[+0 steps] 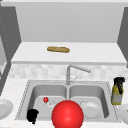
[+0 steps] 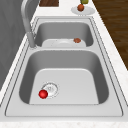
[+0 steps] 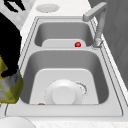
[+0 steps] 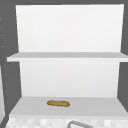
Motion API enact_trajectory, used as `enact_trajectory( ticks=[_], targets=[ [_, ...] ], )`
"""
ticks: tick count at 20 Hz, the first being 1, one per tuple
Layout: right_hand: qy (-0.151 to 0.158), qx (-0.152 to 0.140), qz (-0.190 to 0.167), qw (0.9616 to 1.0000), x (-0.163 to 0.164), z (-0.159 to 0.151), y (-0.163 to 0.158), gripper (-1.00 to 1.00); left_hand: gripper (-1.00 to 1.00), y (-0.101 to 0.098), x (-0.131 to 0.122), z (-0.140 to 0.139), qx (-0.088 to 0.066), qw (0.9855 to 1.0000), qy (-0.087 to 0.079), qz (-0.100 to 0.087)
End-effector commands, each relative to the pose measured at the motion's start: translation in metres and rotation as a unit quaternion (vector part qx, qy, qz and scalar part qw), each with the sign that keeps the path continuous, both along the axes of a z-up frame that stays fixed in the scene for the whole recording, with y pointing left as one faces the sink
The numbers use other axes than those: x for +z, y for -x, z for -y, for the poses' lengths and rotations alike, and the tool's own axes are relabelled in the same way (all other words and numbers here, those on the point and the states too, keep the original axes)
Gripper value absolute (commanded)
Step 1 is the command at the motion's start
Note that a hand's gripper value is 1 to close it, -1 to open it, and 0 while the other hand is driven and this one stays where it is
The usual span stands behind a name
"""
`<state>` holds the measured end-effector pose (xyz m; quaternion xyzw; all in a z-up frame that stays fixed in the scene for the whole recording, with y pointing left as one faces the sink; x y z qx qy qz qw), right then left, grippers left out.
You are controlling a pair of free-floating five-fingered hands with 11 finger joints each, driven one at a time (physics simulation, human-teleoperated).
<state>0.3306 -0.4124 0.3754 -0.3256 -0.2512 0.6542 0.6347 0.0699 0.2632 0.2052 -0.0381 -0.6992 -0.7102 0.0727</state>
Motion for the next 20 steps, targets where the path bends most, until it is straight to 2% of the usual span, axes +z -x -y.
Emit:
enact_trajectory(
  ticks=[1,13,20],
  targets=[
    [-0.009,0.000,0.000,1.0000,0.016,-0.017,0.020,1.00,0.00,0.000,0.000,0.000,0.000,1.0000,0.000,0.000],
    [-0.017,0.000,-0.001,0.9999,0.061,-0.076,0.084,1.00,0.00,0.000,0.000,0.000,0.000,1.0000,0.000,0.000],
    [-0.020,0.001,0.009,0.9998,0.101,-0.100,0.115,1.00,0.00,0.000,0.000,0.000,0.000,1.0000,0.000,0.000]
  ],
)
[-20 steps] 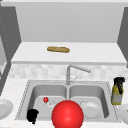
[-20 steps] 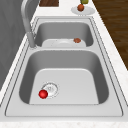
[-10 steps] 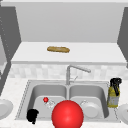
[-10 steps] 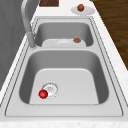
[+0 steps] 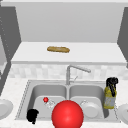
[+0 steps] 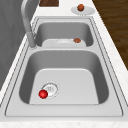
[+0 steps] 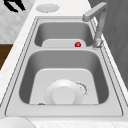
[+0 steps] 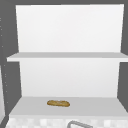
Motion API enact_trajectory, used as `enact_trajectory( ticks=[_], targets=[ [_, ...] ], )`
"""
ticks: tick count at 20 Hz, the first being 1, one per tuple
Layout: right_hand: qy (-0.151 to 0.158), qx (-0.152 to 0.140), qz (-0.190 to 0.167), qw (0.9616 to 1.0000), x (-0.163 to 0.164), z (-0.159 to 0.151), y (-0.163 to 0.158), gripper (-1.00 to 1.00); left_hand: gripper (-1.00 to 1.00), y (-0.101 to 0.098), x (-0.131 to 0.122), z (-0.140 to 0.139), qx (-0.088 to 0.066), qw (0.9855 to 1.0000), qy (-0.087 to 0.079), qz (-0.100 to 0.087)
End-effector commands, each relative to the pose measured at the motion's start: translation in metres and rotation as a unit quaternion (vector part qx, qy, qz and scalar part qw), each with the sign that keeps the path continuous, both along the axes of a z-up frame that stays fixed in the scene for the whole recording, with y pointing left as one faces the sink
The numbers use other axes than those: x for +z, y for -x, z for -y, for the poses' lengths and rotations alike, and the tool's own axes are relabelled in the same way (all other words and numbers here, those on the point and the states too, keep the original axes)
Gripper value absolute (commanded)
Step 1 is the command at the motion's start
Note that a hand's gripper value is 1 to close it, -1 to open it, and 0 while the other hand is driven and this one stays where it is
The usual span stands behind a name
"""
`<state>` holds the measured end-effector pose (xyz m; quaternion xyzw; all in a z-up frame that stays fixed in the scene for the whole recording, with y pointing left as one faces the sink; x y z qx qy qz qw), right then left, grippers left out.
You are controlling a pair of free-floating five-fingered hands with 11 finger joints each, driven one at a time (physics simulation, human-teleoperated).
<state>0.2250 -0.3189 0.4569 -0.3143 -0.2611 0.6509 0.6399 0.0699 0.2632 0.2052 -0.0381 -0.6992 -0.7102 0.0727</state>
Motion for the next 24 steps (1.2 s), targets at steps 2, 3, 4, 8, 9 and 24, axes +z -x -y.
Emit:
enact_trajectory(
  ticks=[2,3,4,8,9,24],
  targets=[
    [-0.008,0.000,0.005,1.0000,0.031,-0.012,0.018,1.00,0.00,0.000,0.000,0.000,0.000,1.0000,0.000,0.000],
    [-0.005,0.000,0.006,1.0000,0.039,-0.014,0.022,1.00,0.00,0.000,0.000,0.000,0.000,1.0000,0.000,0.000],
    [-0.008,-0.001,0.003,1.0000,0.046,-0.017,0.026,1.00,0.00,0.000,0.000,0.000,0.000,1.0000,0.000,0.000],
    [-0.013,0.000,0.006,0.9999,0.073,-0.028,0.042,1.00,0.00,0.000,0.000,0.000,0.000,1.0000,0.000,0.000],
    [-0.012,0.000,0.007,0.9999,0.080,-0.032,0.045,1.00,0.00,0.000,0.000,0.000,0.000,1.0000,0.000,0.000],
    [-0.003,0.001,0.015,0.9999,0.182,-0.081,0.082,1.00,0.00,0.000,0.000,0.000,0.000,1.0000,0.000,0.000]
  ],
)
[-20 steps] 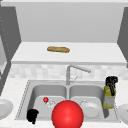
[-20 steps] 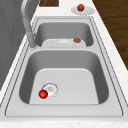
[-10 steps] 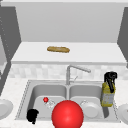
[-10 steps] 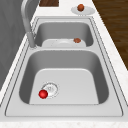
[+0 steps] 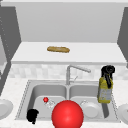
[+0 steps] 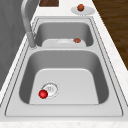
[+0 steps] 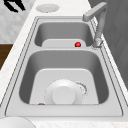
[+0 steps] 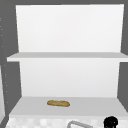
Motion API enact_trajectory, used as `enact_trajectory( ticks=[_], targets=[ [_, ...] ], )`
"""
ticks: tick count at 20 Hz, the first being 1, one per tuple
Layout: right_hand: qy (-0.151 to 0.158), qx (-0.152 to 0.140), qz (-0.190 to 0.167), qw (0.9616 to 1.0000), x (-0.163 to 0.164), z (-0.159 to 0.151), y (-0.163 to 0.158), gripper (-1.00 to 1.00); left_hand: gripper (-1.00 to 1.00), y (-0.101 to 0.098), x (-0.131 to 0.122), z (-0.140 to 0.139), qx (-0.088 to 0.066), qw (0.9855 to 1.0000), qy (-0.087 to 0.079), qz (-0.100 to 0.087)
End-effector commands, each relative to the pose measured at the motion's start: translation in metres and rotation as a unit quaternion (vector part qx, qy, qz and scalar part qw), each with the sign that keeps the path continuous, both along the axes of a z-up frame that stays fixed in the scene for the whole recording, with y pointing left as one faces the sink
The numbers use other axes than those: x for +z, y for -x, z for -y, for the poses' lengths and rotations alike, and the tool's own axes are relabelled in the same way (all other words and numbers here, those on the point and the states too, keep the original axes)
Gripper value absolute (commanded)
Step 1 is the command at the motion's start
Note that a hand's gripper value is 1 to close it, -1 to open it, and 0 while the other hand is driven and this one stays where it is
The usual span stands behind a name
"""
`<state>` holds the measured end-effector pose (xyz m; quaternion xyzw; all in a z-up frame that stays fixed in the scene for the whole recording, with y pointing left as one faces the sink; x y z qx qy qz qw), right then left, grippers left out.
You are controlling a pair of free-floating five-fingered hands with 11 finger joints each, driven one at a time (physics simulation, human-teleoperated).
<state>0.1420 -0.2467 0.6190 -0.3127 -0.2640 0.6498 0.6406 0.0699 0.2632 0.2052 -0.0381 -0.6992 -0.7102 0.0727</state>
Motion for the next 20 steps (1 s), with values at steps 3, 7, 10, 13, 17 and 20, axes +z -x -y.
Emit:
enact_trajectory(
  ticks=[3,7,10,13,17,20],
  targets=[
    [0.000,0.000,0.016,0.9999,0.040,-0.017,0.002,1.00,0.00,0.000,0.000,0.000,0.000,1.0000,0.000,0.000],
    [-0.001,0.001,0.019,0.9998,0.067,-0.027,0.002,1.00,0.00,0.000,0.000,0.000,0.000,1.0000,0.000,0.000],
    [-0.002,0.001,0.020,0.9998,0.087,-0.033,0.001,1.00,0.00,0.000,0.000,0.000,0.000,1.0000,0.000,0.000],
    [-0.001,0.008,0.004,1.0000,0.106,-0.045,-0.001,1.00,0.00,0.000,0.000,0.000,0.000,1.0000,0.000,0.000],
    [0.001,0.011,0.004,0.9999,0.130,-0.059,-0.001,1.00,0.00,0.000,0.000,0.000,0.000,1.0000,0.000,0.000],
    [0.003,0.015,0.005,0.9999,0.148,-0.068,-0.003,1.00,0.00,0.000,0.000,0.000,0.000,1.0000,0.000,0.000]
  ],
)
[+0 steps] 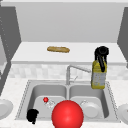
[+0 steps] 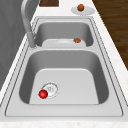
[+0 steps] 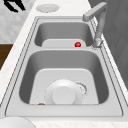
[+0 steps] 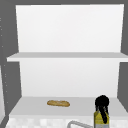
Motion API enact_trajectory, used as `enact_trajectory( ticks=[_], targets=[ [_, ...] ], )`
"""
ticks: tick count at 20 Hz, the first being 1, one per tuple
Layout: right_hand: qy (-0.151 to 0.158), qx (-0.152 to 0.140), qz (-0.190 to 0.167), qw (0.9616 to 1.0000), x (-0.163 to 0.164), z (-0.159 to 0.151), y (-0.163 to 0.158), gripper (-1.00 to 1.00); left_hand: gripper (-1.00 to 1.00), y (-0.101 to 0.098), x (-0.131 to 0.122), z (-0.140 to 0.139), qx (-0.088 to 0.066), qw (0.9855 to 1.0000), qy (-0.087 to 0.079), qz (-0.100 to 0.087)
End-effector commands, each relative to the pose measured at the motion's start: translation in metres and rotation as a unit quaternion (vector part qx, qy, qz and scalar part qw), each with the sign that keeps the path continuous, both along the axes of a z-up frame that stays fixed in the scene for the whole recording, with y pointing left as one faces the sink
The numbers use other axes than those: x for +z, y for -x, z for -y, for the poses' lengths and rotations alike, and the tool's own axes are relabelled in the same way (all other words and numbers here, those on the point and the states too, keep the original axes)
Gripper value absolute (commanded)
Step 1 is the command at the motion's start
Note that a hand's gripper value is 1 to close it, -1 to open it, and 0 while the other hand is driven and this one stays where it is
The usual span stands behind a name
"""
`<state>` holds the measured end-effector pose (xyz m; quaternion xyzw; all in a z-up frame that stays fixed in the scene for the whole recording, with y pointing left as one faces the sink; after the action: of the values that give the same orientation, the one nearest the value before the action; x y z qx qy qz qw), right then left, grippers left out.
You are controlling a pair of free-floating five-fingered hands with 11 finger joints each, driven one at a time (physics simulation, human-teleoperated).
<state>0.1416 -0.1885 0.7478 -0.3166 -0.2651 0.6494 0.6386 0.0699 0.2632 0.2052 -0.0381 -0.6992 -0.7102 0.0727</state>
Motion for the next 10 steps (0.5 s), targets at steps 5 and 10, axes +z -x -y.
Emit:
enact_trajectory(
  ticks=[5,10],
  targets=[
    [-0.002,0.016,0.010,0.9998,0.051,-0.021,-0.013,1.00,0.00,0.000,0.000,0.000,0.000,1.0000,0.000,0.000],
    [-0.002,0.013,0.013,0.9998,0.087,-0.028,-0.022,1.00,0.00,0.000,0.000,0.000,0.000,1.0000,0.000,0.000]
  ],
)
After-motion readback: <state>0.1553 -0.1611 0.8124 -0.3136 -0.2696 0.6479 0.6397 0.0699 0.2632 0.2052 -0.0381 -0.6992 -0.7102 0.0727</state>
